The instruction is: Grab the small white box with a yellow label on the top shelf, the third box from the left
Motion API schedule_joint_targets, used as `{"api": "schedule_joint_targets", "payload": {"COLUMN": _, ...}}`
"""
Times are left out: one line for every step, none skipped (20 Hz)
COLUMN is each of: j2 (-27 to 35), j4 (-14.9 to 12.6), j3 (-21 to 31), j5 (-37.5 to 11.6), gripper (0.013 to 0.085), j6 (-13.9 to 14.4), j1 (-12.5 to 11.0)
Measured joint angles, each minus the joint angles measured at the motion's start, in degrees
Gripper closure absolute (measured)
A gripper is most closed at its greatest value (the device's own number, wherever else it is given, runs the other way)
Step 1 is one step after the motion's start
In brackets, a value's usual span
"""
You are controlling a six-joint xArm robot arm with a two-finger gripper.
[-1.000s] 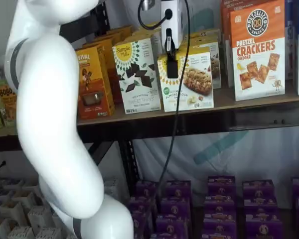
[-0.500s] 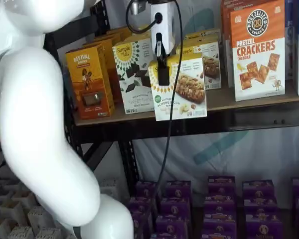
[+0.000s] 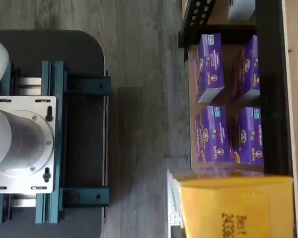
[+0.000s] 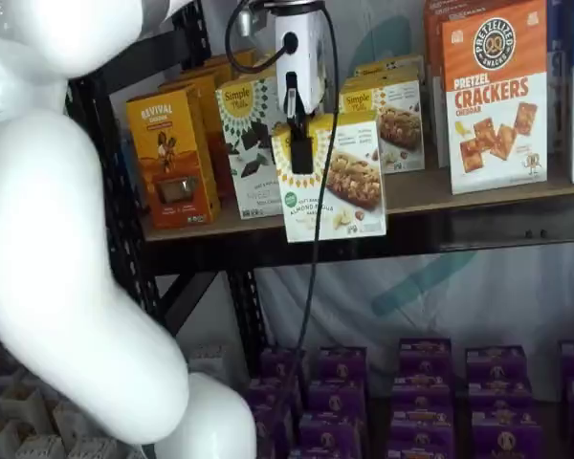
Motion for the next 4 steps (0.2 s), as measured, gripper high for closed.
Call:
{"api": "schedule_joint_targets", "payload": {"j2": -0.25, "j4": 0.0, "j3": 0.25, "j5": 0.0, "gripper": 0.069, "j6": 0.04, "j1": 0.04}}
{"api": "schedule_joint_targets", "payload": {"j2": -0.48, "j4": -0.03, "j3": 0.48, "j5": 0.0, "gripper": 0.069, "j6": 0.08, "j1": 0.09}}
{"api": "schedule_joint_targets", "payload": {"j2": -0.67, "j4": -0.04, "j3": 0.68, "j5": -0.03, "gripper": 0.069, "j6": 0.09, "j1": 0.1}}
{"api": "schedule_joint_targets", "payload": {"j2": -0.8, "j4": -0.03, "j3": 0.81, "j5": -0.01, "gripper": 0.069, "j6": 0.09, "j1": 0.1}}
